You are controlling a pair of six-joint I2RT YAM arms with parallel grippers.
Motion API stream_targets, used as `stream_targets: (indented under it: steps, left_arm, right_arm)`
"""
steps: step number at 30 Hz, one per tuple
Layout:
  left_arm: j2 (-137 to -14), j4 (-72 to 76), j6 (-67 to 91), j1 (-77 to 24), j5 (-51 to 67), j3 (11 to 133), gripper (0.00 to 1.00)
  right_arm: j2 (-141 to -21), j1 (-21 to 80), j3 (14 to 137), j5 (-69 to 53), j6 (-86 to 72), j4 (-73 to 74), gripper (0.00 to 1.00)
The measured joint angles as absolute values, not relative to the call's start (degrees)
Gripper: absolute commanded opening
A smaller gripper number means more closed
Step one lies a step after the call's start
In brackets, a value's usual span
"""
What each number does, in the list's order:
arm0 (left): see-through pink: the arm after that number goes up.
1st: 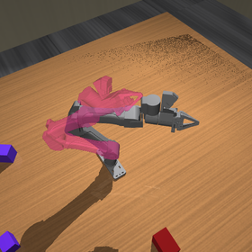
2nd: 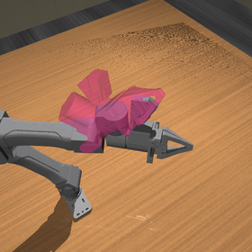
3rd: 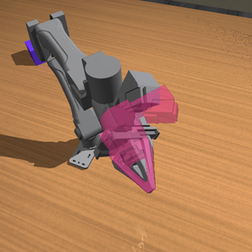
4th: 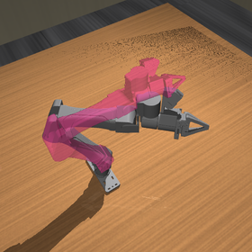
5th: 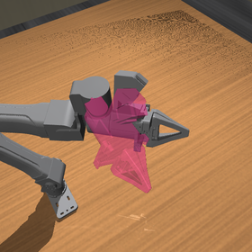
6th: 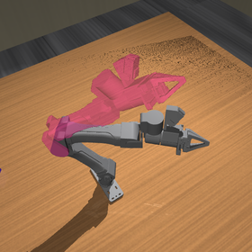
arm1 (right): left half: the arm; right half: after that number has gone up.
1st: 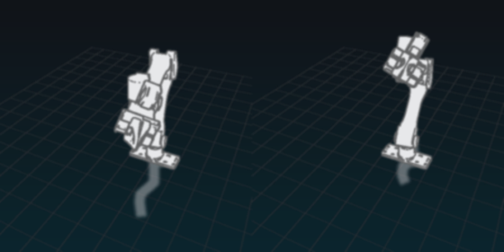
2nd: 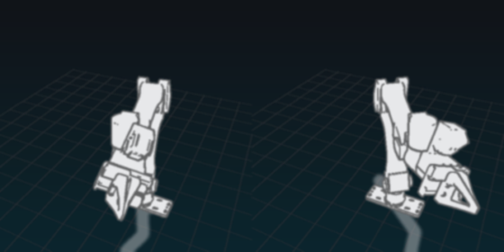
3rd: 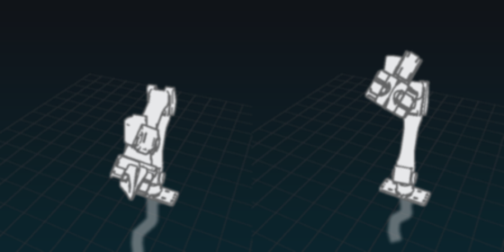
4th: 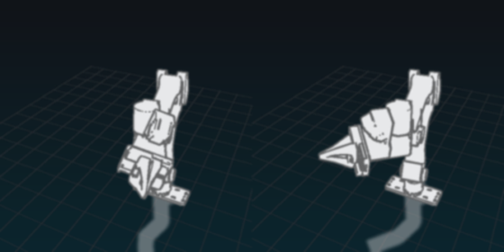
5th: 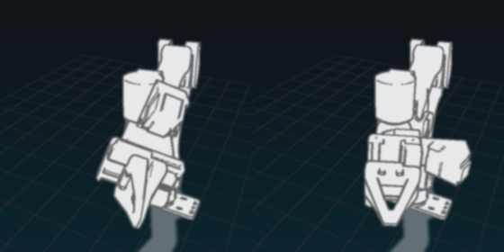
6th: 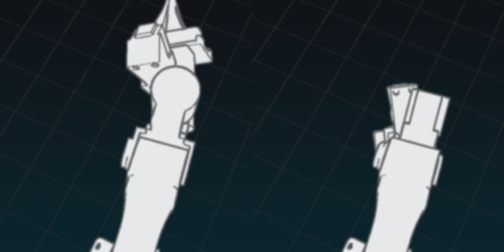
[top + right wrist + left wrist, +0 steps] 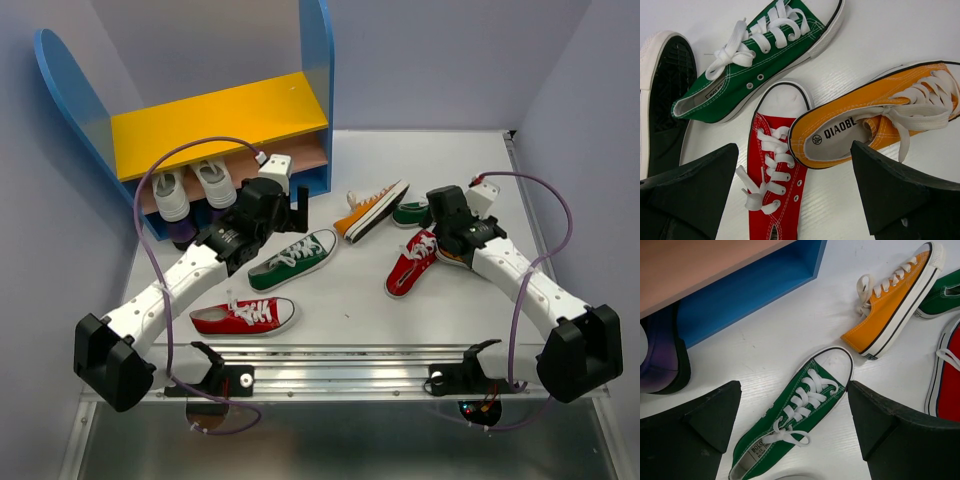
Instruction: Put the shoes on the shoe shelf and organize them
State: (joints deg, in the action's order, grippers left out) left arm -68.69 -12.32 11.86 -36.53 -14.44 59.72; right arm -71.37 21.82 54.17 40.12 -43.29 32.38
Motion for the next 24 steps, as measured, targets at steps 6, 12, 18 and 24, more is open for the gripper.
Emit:
stream_targets:
  steps: [6, 12, 18, 24]
  left_arm:
    - [-71.33, -13.61, 12.58, -36.53, -16.56, 59.75, 0.99]
    - [-71.07, -15.16, 12.56, -36.53, -20.23, 59.81, 0.95]
    - [-71.35, -20.86, 14.28, -36.21, -22.63, 59.72, 0.95]
    - [-71.5, -22.15, 17.85, -35.88, -19.92, 56.29, 0.94]
  right_arm:
    - [-70.37, 21.82, 52.58, 36.86, -41.78, 30.04, 1.0]
    - [-68.29, 21.82, 51.46, 33.82, -39.75, 26.85, 1.0]
    - [-68.27, 21.82, 51.46, 32.08, -39.35, 24.71, 1.0]
    - [-70.83, 21.82, 51.62, 29.41, -39.18, 22.39, 1.0]
